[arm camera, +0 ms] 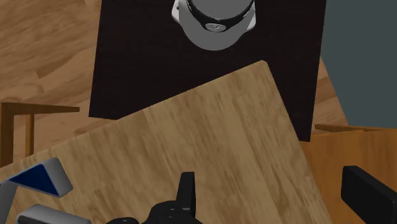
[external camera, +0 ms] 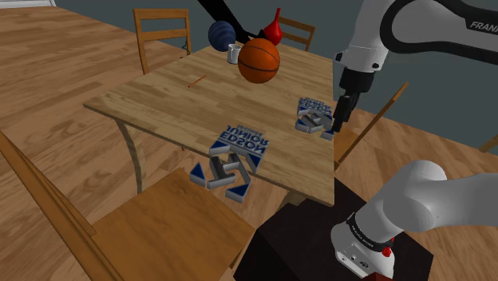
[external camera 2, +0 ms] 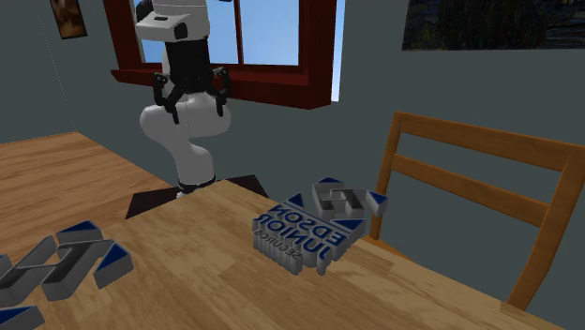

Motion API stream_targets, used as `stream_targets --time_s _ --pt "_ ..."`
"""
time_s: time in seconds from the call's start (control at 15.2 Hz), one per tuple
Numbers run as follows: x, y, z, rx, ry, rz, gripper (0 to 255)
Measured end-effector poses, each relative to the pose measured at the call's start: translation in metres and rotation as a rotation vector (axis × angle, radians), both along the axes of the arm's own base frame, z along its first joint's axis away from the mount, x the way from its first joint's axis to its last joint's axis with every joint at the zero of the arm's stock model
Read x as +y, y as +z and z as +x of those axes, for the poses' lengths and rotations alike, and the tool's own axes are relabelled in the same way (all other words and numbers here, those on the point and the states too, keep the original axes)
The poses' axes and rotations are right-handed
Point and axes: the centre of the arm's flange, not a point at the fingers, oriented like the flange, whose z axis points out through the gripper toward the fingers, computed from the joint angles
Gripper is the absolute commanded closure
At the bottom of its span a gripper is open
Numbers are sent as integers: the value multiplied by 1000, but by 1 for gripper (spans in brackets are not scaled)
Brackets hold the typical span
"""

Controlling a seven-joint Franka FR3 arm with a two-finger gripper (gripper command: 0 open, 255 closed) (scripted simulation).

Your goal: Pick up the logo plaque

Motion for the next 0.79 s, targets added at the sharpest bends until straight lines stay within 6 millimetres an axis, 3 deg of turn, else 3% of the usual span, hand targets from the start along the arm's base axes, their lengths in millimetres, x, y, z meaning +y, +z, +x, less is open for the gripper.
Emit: stream_targets --time_s 0.2,0.79 --pt "15 -5 0 -8 -31 -5 0" --pt "117 -48 10 -65 -270 -38 0"
